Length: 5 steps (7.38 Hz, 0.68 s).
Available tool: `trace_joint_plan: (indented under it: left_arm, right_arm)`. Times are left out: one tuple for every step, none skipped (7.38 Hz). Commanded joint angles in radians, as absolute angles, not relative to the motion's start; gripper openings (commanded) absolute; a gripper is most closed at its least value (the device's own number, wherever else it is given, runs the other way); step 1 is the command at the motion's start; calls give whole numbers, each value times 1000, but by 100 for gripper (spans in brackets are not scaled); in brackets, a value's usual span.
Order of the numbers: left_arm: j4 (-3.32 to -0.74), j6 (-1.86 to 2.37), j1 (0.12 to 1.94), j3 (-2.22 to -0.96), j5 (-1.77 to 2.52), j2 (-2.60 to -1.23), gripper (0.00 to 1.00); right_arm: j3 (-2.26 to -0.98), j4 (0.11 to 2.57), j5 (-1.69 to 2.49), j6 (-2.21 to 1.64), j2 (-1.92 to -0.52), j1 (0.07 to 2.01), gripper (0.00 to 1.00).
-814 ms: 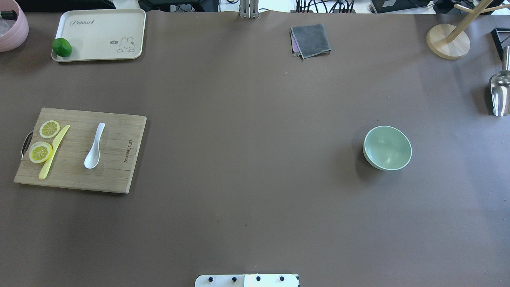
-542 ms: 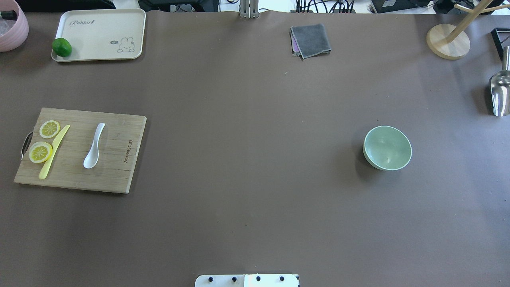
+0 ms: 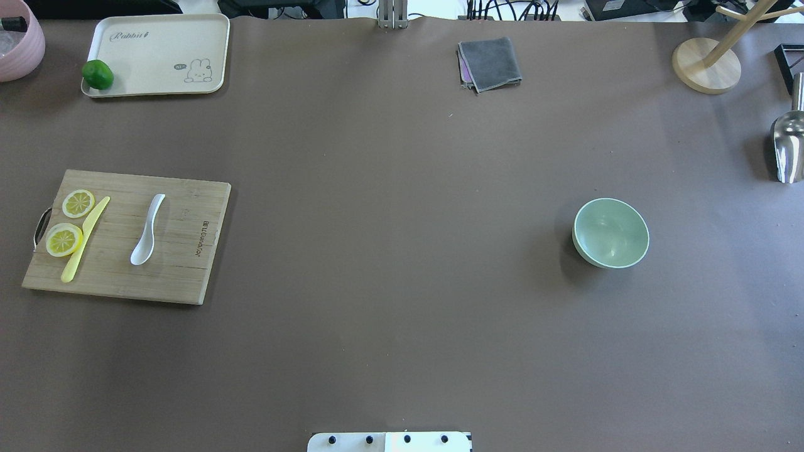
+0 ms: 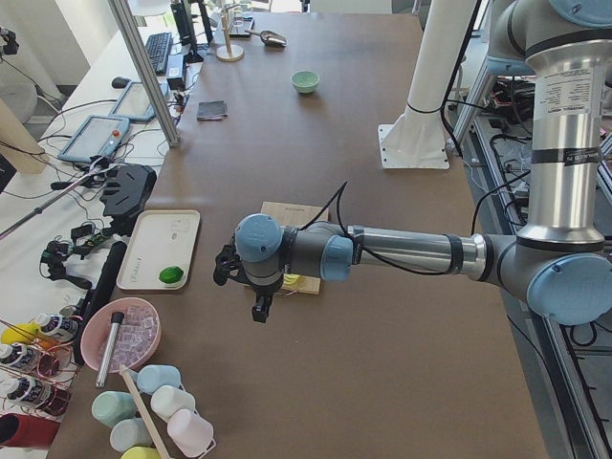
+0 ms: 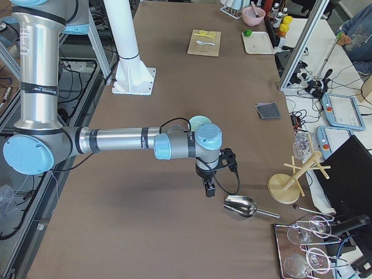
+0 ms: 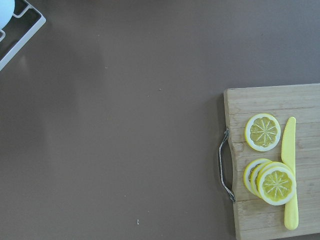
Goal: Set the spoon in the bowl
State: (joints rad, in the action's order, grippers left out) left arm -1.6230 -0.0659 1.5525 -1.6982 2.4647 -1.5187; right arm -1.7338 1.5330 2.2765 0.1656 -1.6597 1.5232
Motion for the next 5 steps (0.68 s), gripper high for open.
trace_joint_plan:
  left_arm:
    - [-1626,-63,1551,-1706,2465,-1525,98]
    - [-1625,-69,1551,-1713,2464,-1522,98]
    - [-1624,-71,1554,-1720,2464,-1520,98]
    - [-1628,-69,1554,-1712,2454,-1525,98]
    - [-1628,-68,1554,-1720,2454,-1525,98]
  right_arm:
    - [-1736,1532,2276,164,-1658,1523,100]
    - [-1736,1532,2276,166,-1658,1523,100]
    - [-1738,1532,2275,166,-1658,1523,100]
    - [-1740,1532,2276,163,-1657,1523,100]
    - [-1741,1532,2276,163,-1657,1523,100]
